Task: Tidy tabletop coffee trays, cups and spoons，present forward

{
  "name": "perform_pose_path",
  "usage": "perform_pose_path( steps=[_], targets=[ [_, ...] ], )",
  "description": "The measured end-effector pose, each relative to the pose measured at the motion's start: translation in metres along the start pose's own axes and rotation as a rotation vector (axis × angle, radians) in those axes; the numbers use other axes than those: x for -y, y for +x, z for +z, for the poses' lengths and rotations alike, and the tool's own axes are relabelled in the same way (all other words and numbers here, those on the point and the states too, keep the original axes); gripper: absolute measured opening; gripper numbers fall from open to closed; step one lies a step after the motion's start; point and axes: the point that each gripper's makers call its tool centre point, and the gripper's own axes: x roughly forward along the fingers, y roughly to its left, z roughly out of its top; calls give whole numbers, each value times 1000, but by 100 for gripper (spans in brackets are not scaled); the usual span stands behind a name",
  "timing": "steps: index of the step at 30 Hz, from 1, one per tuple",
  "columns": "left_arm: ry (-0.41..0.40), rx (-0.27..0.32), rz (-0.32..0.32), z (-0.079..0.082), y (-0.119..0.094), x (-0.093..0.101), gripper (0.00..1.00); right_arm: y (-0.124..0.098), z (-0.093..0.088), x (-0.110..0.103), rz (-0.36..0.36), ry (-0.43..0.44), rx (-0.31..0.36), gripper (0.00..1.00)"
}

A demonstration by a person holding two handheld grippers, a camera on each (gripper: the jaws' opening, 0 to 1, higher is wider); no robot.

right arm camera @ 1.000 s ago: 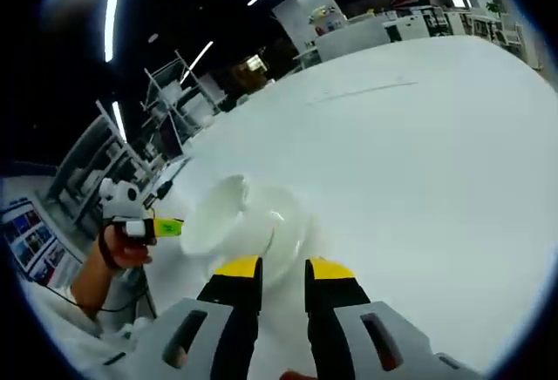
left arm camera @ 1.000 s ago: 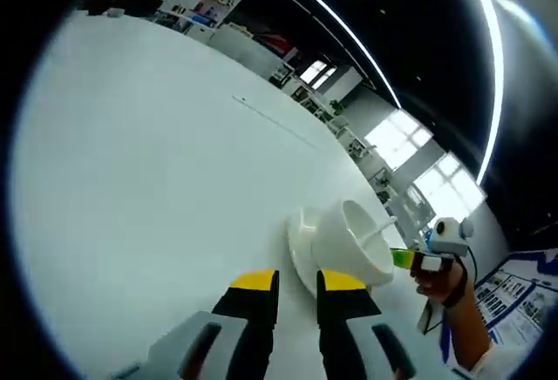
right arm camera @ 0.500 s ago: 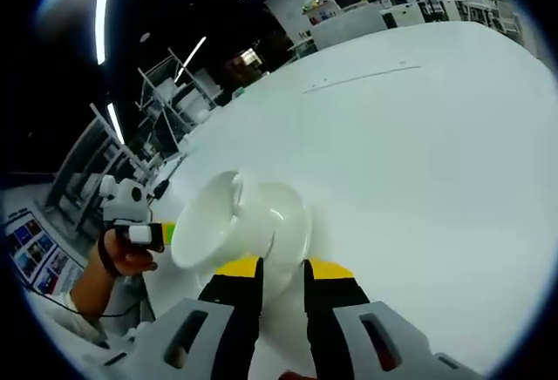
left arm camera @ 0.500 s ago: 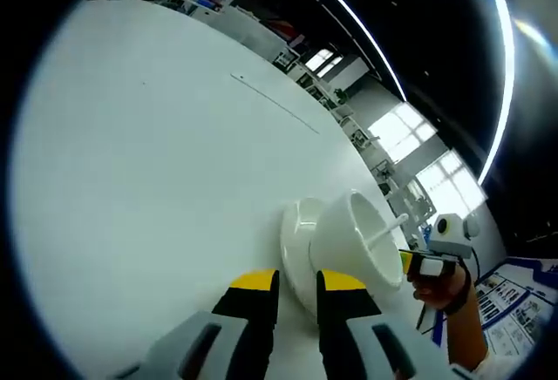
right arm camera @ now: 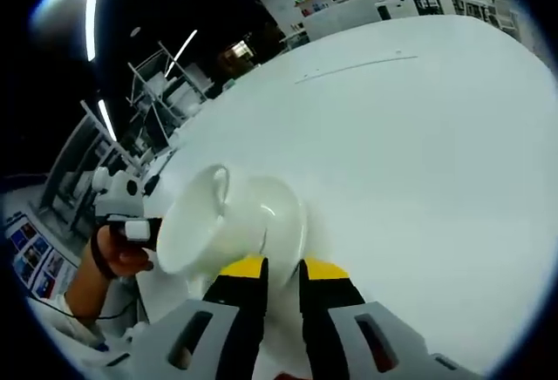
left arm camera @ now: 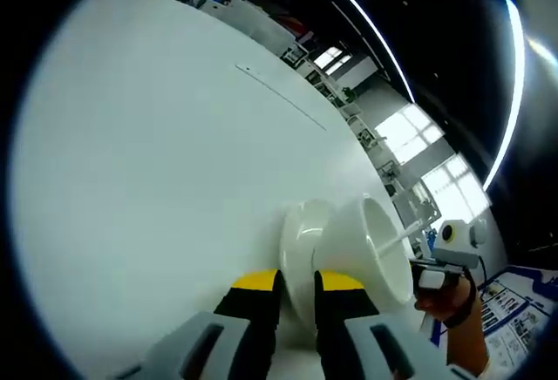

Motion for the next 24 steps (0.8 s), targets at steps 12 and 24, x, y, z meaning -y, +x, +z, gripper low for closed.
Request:
perform_pose_path(
  steps=[12, 24],
  targets=[
    [-124, -9, 16, 6, 9, -13, 9, 5, -2, 7, -9, 112, -40, 11],
    [-292, -18, 30, 4, 9, -13, 6, 7, -1, 13, -14, 267, -39, 7]
  ],
)
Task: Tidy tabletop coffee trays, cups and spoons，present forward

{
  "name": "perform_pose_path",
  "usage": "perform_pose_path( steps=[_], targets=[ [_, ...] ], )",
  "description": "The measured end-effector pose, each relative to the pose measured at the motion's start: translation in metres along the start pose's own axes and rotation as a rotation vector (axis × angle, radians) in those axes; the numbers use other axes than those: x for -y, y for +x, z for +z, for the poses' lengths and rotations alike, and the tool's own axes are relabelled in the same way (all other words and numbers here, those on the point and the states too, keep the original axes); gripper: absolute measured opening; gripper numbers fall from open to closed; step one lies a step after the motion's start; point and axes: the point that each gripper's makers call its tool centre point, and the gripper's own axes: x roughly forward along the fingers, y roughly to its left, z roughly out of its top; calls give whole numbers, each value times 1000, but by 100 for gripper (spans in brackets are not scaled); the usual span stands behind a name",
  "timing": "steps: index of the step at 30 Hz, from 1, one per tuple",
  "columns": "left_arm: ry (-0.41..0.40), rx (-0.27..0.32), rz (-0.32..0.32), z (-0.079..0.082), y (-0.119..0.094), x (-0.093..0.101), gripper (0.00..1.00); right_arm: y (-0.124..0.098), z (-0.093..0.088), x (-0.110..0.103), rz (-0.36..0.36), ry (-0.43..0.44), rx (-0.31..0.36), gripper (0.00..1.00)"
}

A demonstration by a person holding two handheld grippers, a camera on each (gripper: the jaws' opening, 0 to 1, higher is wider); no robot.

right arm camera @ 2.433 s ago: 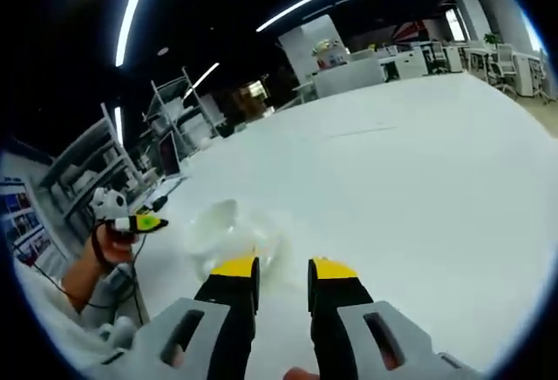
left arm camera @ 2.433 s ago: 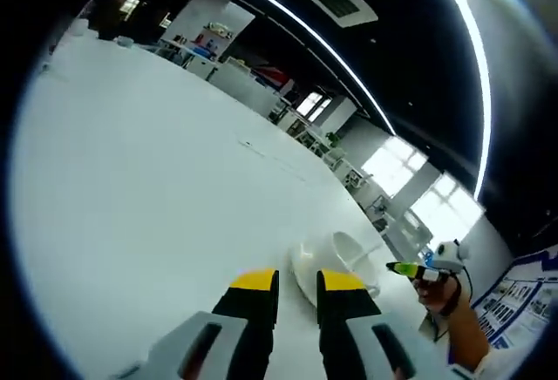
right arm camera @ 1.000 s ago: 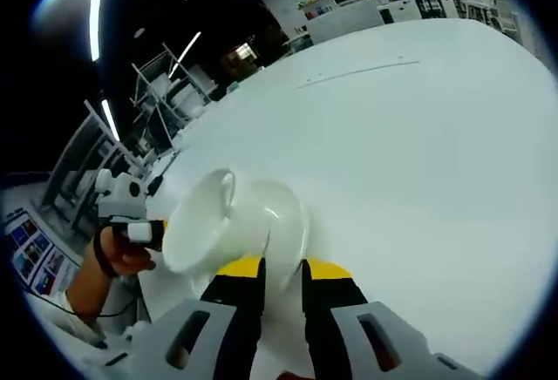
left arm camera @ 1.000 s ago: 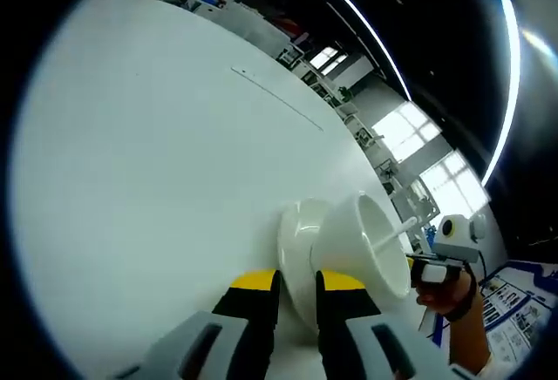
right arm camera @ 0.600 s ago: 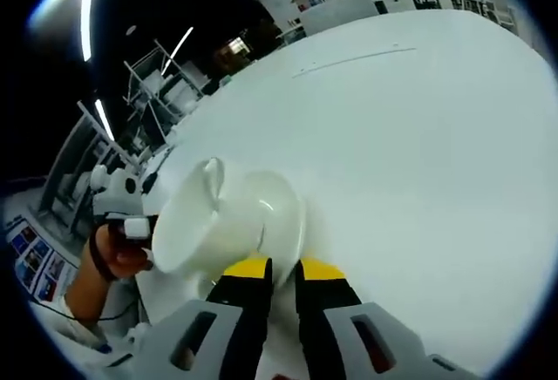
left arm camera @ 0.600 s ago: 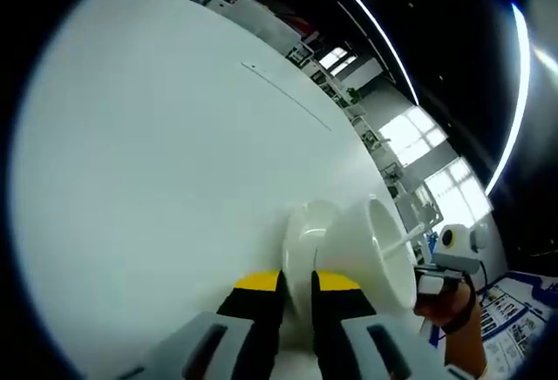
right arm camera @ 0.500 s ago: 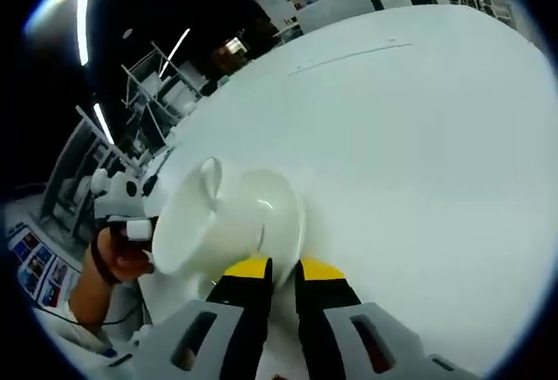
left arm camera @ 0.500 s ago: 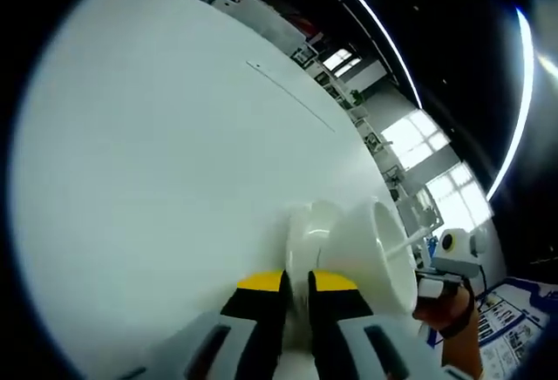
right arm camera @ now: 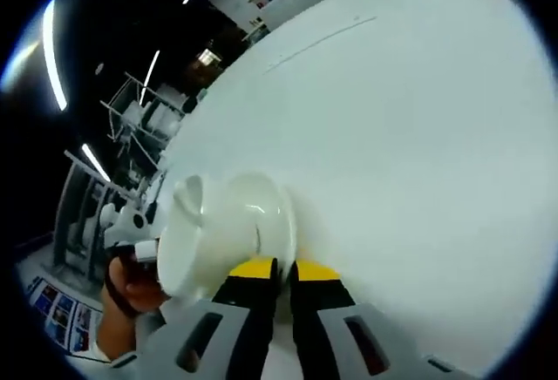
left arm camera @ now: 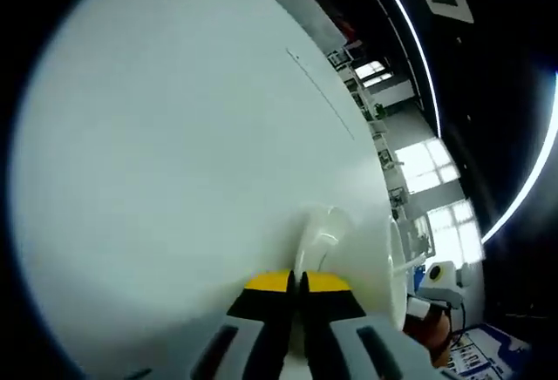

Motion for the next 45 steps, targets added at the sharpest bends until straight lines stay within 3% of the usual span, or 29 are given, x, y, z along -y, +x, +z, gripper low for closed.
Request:
perform_pose_path(
  steps=[11, 16, 24, 32, 44, 45],
  targets=[
    [-29, -22, 10, 1, -1, -4, 5, 0, -3, 0, -9, 84, -26, 5],
    [-31, -33, 19, -2, -2, -2, 5, -1, -4, -2, -26, 74, -37, 5],
    [-15, -6, 7, 2, -2, 14, 5, -7, 11, -7, -18, 79, 10, 5],
    [5, 13, -9, 22, 9, 27, 5, -6, 40, -4, -14, 87, 53, 5],
    [31, 29, -8, 76, 40, 40, 5, 10, 91, 4, -25, 87, 101, 5],
    [34, 31, -8, 88, 44, 39, 5, 11, 94, 4, -24, 88, 105, 5]
  ],
)
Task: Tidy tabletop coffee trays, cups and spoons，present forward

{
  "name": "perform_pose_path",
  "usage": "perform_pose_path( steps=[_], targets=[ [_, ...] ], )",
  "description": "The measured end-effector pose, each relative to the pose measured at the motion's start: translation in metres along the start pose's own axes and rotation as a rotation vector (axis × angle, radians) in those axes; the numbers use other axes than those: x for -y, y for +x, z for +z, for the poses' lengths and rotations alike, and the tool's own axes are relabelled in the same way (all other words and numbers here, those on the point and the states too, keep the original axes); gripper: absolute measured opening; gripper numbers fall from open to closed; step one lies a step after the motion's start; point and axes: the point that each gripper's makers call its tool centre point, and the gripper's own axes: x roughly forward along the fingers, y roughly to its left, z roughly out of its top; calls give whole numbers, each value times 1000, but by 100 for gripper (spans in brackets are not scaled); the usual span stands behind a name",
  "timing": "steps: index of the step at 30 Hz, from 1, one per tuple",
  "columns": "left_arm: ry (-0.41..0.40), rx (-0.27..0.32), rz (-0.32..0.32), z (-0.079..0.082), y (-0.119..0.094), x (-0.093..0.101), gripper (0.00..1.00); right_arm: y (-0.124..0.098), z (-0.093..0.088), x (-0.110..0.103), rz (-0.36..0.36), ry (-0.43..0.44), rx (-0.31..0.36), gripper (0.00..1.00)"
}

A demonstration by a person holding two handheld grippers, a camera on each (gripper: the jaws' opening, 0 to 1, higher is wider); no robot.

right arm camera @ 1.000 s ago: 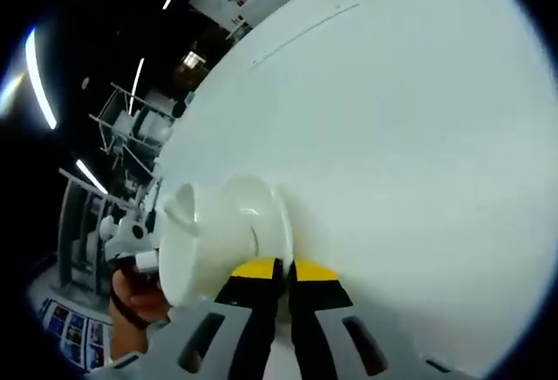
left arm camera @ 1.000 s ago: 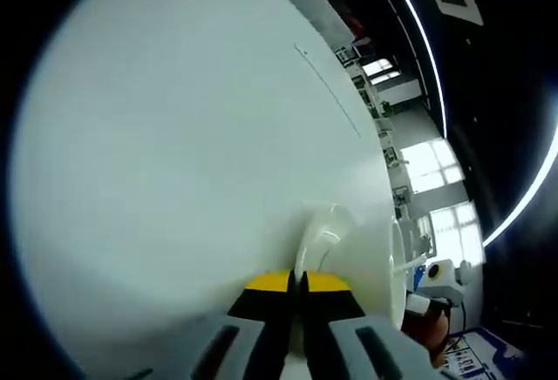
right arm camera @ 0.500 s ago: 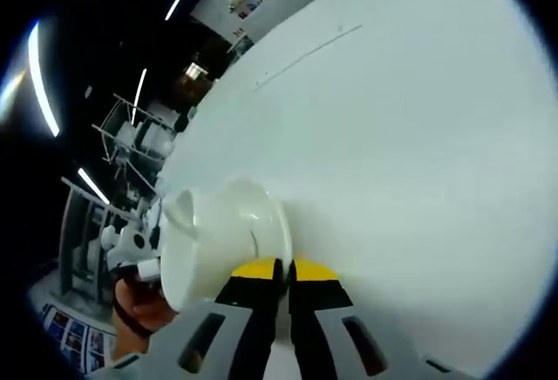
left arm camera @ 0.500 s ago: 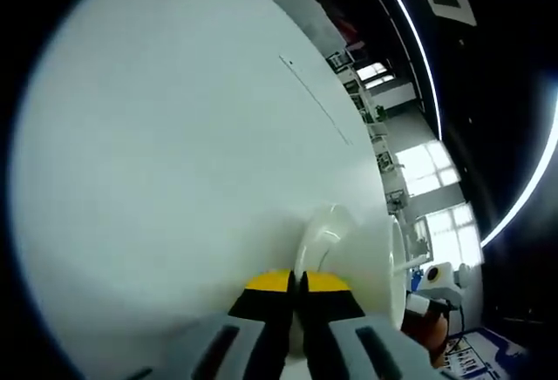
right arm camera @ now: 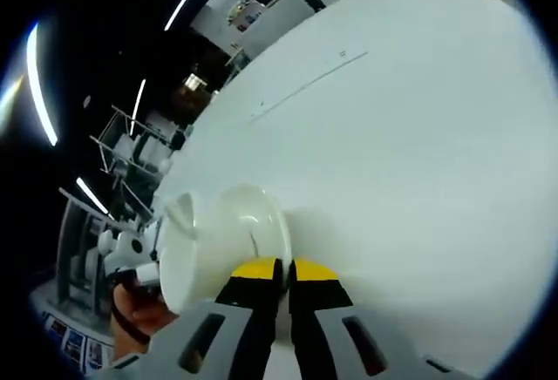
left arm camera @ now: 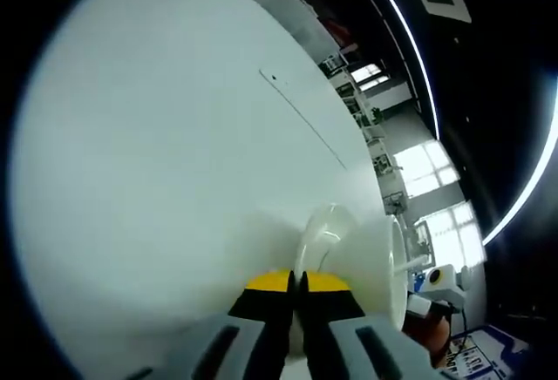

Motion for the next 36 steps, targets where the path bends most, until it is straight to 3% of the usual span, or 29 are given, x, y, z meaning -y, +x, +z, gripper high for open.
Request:
perform_pose_path(
  steps=[5, 8, 11, 14, 29, 36],
  targets=[
    [-6, 14, 1, 28, 18, -2, 5, 14, 28, 3, -5, 15, 30, 5],
    [-21, 31, 19, 28, 23, -3, 5, 20, 28, 2, -32, 12, 38, 5],
    [-22, 55, 28, 25, 24, 0, 5, 29, 39, 8, -26, 35, 56, 5],
    [-40, 78, 35, 37, 30, -5, 5, 38, 46, 13, -16, 66, 72, 5],
    [-51, 103, 72, 38, 46, -20, 6, 51, 48, 28, -64, 72, 98, 5],
    [-38, 122, 71, 31, 42, -18, 6, 53, 50, 30, -68, 55, 117, 5]
  ],
)
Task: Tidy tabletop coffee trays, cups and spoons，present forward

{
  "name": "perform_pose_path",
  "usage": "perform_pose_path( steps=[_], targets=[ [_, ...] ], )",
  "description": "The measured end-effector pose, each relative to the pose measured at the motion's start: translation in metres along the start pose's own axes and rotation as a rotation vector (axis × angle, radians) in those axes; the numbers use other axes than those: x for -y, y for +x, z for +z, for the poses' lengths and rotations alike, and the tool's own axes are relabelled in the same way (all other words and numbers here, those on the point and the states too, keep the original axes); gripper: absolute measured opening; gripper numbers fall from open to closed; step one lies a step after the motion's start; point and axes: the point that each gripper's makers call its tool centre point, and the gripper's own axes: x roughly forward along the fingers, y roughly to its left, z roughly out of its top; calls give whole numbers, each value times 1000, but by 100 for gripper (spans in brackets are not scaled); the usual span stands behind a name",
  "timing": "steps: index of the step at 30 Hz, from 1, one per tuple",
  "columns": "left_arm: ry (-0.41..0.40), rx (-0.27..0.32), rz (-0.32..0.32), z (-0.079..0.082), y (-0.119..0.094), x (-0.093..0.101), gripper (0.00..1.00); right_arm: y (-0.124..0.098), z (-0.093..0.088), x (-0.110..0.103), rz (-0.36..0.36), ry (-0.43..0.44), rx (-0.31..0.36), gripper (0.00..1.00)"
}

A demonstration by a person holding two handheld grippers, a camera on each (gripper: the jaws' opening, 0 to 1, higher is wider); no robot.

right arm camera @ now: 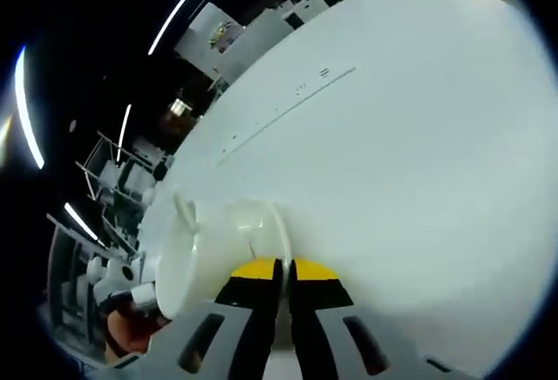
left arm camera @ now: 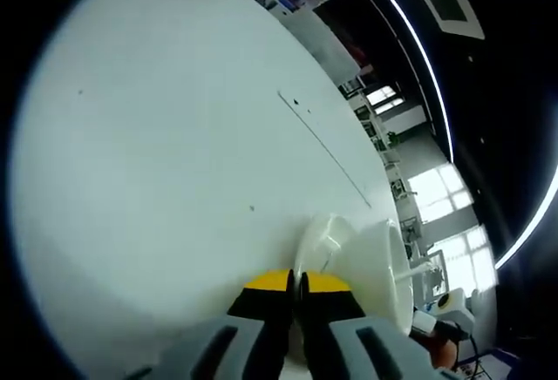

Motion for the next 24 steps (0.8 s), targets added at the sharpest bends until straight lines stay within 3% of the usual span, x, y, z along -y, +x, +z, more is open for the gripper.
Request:
perform_pose_path(
  steps=[7, 13, 19, 24],
  targets=[
    [21, 30, -15, -5, -4, 3, 7, 0, 1, 0, 23, -5, 39, 6],
    [24, 32, -13, 10, 4, -3, 7, 0, 1, -1, 17, -17, 47, 6],
    [43, 34, -16, 10, 5, -3, 8, 1, 4, -3, 38, -36, 75, 7],
    [206, 112, 1, 19, 3, -1, 9, -6, 11, -5, 32, -73, 110, 8]
  ],
)
